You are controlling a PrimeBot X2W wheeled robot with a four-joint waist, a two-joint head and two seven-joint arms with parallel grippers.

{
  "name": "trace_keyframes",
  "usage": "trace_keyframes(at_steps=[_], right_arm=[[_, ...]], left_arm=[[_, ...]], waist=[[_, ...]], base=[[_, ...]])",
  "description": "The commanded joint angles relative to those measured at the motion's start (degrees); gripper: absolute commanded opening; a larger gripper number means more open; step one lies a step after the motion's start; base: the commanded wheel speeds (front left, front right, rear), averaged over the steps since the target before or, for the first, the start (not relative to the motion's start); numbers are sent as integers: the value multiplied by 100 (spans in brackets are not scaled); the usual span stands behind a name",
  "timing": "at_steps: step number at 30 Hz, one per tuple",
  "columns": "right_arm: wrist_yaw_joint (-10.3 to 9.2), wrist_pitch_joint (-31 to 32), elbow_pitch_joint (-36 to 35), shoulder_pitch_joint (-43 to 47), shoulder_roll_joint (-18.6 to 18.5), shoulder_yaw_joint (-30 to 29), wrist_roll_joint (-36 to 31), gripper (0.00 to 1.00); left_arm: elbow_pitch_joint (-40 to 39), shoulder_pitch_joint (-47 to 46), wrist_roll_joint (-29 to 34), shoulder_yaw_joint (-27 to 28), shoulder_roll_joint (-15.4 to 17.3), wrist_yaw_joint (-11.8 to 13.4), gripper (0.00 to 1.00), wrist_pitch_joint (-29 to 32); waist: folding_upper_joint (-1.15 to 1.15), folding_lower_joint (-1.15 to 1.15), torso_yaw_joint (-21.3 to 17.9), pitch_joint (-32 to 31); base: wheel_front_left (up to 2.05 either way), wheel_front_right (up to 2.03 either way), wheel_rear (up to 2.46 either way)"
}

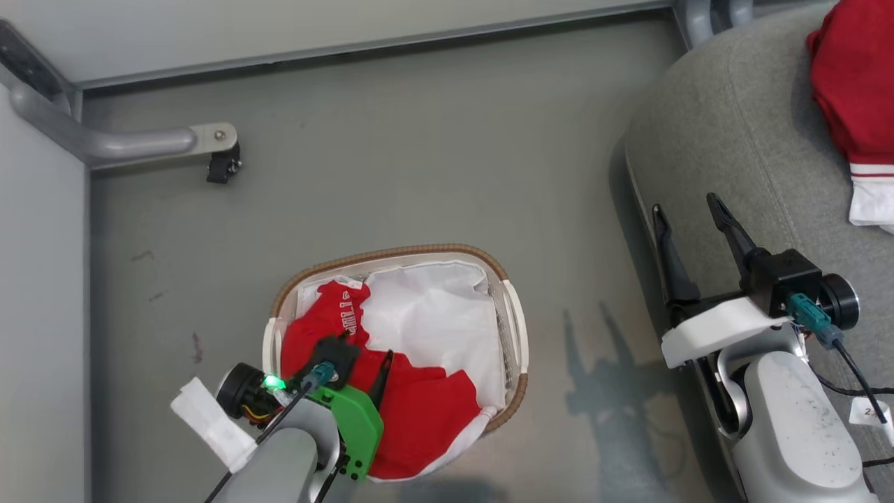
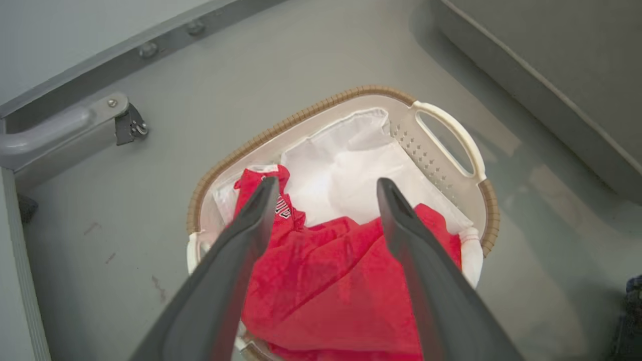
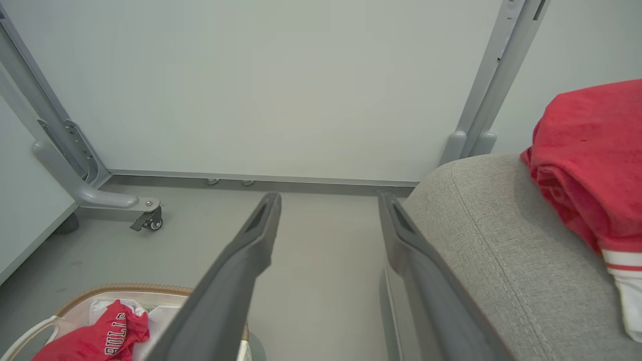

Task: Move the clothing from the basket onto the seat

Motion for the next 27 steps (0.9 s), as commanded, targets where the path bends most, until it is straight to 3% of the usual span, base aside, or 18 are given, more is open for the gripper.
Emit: trace_keyframes(at_steps=[1, 6, 13, 20, 27], right_arm=[[-8, -2, -32, -118, -17, 14, 41, 100], [-8, -2, -89, -256, -16, 106, 98, 100], [-8, -2, -146, -384, -15, 249, 231, 100], [-8, -1, -207, -512, -15, 381, 371, 100], [-8, -1, -318, -676, -14, 552, 506, 100]], left_arm=[[182, -200, -145, -203, 41, -16, 100, 138], [704, -505, -635, -1138, 152, -16, 100, 730], [858, -902, -1301, -2163, 522, -17, 100, 1303], [961, -1373, -1652, -2683, 784, -17, 100, 1381], [1202, -1898, -1600, -3056, 907, -17, 100, 1157]], waist=[[0, 0, -370, 765], [0, 0, -526, 1173], [0, 0, -700, 1648], [0, 0, -823, 2050], [0, 0, -963, 2424]], base=[[0, 0, 0], [0, 0, 0], [0, 0, 0], [0, 0, 0], [0, 0, 0]])
